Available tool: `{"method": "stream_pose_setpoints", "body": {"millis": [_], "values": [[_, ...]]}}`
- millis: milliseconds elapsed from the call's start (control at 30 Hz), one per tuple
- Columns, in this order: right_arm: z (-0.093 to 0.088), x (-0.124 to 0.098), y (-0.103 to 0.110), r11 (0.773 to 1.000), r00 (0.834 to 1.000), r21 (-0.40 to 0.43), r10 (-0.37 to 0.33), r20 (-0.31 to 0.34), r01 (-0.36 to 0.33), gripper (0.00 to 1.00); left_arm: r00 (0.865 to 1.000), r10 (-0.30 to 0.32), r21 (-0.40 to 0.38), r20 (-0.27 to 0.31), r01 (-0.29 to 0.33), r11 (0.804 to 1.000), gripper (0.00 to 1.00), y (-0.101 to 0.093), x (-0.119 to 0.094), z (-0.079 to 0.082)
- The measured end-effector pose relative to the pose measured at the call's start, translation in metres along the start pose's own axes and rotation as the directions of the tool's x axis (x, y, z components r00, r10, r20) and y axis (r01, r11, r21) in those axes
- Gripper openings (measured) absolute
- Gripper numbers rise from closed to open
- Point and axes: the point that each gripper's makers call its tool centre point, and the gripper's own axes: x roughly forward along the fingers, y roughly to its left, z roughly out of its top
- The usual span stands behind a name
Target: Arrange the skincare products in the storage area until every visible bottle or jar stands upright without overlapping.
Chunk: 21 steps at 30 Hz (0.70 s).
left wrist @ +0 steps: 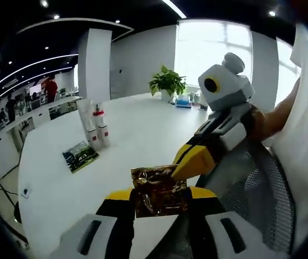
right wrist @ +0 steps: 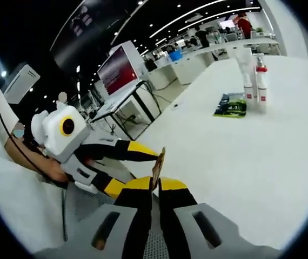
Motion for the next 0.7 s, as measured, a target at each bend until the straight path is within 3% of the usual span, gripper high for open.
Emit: {"method": "stream_pose_setpoints", "body": {"millis": [467,600,700], "values": [[-0.008,0.002,-0.004,0.999,0.999,0.015,-0.031,-0.042,0.032,0.00,0.997,-0.069,-0.052,-0.034,0.067,0.996,0.39,-0.001,0.000,-0.008],[-0.009,0.002,-0.002,1.000,0.999,0.019,-0.023,-0.048,0.024,0.00,0.995,-0.088,-0.030,-0.056,0.087,0.996,0.39,0.002,-0.003,-0.011],[-0.010,0.002,-0.001,1.000,0.998,0.012,-0.021,-0.053,0.022,0.00,0.994,-0.099,-0.088,-0.050,0.094,0.992,0.39,0.009,-0.008,-0.013]]}}
